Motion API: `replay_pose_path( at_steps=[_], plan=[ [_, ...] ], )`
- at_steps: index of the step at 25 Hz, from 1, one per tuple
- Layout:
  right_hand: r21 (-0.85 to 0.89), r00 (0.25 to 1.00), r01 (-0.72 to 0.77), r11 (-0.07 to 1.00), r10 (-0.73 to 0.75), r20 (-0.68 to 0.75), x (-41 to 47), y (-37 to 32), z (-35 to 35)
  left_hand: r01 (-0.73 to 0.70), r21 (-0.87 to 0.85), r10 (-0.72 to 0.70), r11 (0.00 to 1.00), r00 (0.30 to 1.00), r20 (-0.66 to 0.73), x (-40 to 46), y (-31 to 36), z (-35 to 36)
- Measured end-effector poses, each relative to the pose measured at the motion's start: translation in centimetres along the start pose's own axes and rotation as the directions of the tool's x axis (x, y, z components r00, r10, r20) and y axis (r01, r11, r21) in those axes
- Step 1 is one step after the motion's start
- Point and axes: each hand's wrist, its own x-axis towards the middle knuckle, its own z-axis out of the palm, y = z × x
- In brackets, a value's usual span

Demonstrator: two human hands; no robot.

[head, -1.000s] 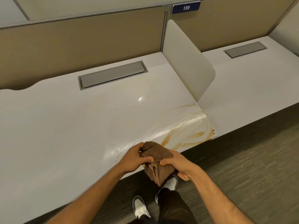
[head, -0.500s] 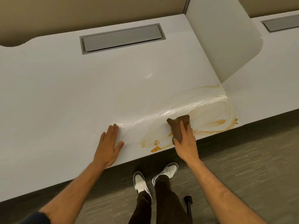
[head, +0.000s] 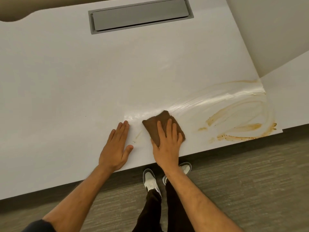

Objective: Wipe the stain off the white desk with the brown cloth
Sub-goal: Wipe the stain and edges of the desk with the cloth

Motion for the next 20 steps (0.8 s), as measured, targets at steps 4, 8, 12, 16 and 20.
replay_pose_path(
  at_steps=[4, 8, 12, 16, 20],
  plan=[
    [0.056, 0.895, 0.410, 0.910, -0.413, 0.167, 3.4, -2.2, 0.3, 0.013, -0.215, -0.040, 0.976, 0.992, -0.121, -0.3, 0.3, -0.1],
    [0.111, 0.733, 0.615, 0.781, -0.618, 0.286, 1.8, 1.0, -0.3, 0.025, -0.236, -0.058, 0.972, 0.989, -0.136, -0.6, -0.1, 0.0],
    [0.174, 0.719, 0.567, 0.805, -0.587, 0.371, -1.9, 5.8, -3.2, 0.025, -0.105, -0.032, 0.994, 0.997, -0.067, -0.6, 0.1, -0.2],
    [0.409, 0.916, 0.080, 0.909, -0.229, 0.330, -3.2, 8.6, -7.7, 0.026, -0.047, -0.029, 0.999, 0.998, -0.050, -0.5, 0.2, -0.3],
    [0.780, 0.968, -0.214, 0.588, 0.235, 0.089, -0.4, 8.9, -11.4, 0.028, -0.036, -0.029, 0.999, 0.999, -0.043, -0.4, 0.1, -0.2]
  ],
)
